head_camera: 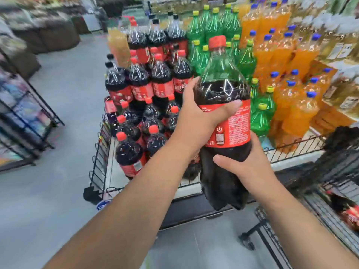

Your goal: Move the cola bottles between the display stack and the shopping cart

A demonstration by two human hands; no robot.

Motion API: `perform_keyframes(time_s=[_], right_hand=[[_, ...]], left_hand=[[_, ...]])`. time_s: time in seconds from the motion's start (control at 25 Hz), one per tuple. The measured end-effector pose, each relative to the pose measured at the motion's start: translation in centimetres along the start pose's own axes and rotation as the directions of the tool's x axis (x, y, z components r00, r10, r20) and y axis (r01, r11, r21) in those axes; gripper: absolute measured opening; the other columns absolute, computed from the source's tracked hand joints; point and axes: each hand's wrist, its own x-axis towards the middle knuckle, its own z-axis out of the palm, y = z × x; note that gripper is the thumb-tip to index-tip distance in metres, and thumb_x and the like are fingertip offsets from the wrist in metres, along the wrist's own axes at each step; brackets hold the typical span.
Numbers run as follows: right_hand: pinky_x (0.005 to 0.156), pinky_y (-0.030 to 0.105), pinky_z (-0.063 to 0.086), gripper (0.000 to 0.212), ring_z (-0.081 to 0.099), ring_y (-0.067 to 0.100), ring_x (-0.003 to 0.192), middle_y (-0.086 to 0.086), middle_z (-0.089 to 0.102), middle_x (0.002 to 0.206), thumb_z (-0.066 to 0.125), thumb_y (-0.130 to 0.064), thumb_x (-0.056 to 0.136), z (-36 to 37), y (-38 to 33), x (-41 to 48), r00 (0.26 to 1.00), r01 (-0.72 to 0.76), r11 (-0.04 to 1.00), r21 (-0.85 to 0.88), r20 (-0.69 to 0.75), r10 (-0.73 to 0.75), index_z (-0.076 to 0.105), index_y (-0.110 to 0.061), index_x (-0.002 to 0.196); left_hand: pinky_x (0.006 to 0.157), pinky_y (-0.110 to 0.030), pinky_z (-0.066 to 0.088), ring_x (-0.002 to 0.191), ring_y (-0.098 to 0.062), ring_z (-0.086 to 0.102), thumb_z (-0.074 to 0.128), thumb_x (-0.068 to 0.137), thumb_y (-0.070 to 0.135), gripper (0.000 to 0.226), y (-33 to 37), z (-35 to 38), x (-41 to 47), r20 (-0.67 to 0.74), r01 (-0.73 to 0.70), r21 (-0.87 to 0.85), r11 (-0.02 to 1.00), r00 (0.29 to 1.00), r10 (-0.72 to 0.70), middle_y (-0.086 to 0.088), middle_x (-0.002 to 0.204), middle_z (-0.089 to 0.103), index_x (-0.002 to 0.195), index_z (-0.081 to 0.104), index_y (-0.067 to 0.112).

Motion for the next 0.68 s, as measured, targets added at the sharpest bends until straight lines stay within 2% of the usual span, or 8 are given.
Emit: perform_keyframes(time_s=[0.08, 0.16, 0.24, 0.36, 0.52, 0.68], right_hand=[[0.095, 0.029, 0.052, 0.101, 0.065, 0.004, 0.108, -0.013, 0.069, 0.115, 0.087, -0.046, 0.040, 3.7, -0.6, -0.6, 1.000, 0.011, 1.000, 0.023, 0.026, -0.011, 0.047, -0.027, 0.130], [0.087, 0.018, 0.051, 0.100, 0.065, 0.002, 0.106, -0.015, 0.070, 0.113, 0.086, -0.043, 0.040, 6.7, -1.3, -1.2, 0.998, 0.029, 0.998, 0.051, 0.062, -0.032, 0.047, -0.025, 0.130], [0.089, 0.020, 0.051, 0.104, 0.065, 0.005, 0.109, -0.010, 0.070, 0.117, 0.086, -0.041, 0.041, 9.8, -2.1, -1.7, 0.994, 0.045, 0.997, 0.063, 0.101, -0.052, 0.046, -0.020, 0.135], [0.090, 0.022, 0.051, 0.106, 0.065, 0.004, 0.109, -0.010, 0.069, 0.118, 0.086, -0.042, 0.041, 13.5, -3.2, -2.7, 0.985, 0.057, 0.995, 0.084, 0.158, -0.070, 0.045, -0.020, 0.135], [0.094, 0.029, 0.049, 0.106, 0.064, 0.004, 0.111, -0.010, 0.067, 0.120, 0.088, -0.043, 0.040, 17.2, -4.2, -3.0, 0.971, 0.057, 0.994, 0.089, 0.225, -0.076, 0.044, -0.025, 0.136], [0.095, 0.030, 0.050, 0.102, 0.064, 0.002, 0.109, -0.013, 0.068, 0.117, 0.088, -0.045, 0.039, 20.0, -4.2, -1.9, 0.943, 0.032, 0.996, 0.083, 0.328, -0.058, 0.046, -0.032, 0.131]], left_hand=[[0.092, -0.035, 0.059, 0.105, -0.011, 0.071, 0.091, 0.061, 0.021, 0.092, 1.1, -3.9, -0.9, -0.028, -0.018, 0.008, 1.000, 0.999, 0.018, 0.001, 0.120, 0.070, 0.138, 0.043, 0.024], [0.098, -0.044, 0.057, 0.110, -0.016, 0.071, 0.095, 0.056, 0.027, 0.103, 2.3, -7.0, -1.8, -0.052, -0.033, 0.034, 0.999, 0.998, 0.035, -0.001, 0.125, 0.069, 0.144, 0.041, 0.021], [0.100, -0.050, 0.055, 0.113, -0.020, 0.070, 0.094, 0.055, 0.032, 0.107, 3.5, -10.3, -2.8, -0.081, -0.046, 0.053, 0.998, 0.995, 0.050, -0.003, 0.128, 0.069, 0.146, 0.039, 0.022], [0.101, -0.050, 0.055, 0.113, -0.019, 0.070, 0.092, 0.051, 0.039, 0.110, 5.4, -14.0, -4.3, -0.124, -0.065, 0.093, 0.993, 0.989, 0.077, 0.000, 0.129, 0.068, 0.146, 0.039, 0.024], [0.098, -0.048, 0.057, 0.111, -0.017, 0.071, 0.092, 0.053, 0.036, 0.106, 6.7, -17.9, -5.4, -0.181, -0.063, 0.128, 0.990, 0.980, 0.086, 0.002, 0.128, 0.069, 0.145, 0.040, 0.023], [0.096, -0.050, 0.058, 0.113, -0.019, 0.071, 0.091, 0.053, 0.039, 0.104, 6.7, -21.3, -5.7, -0.281, -0.051, 0.144, 0.988, 0.955, 0.090, 0.002, 0.129, 0.068, 0.143, 0.042, 0.027]])
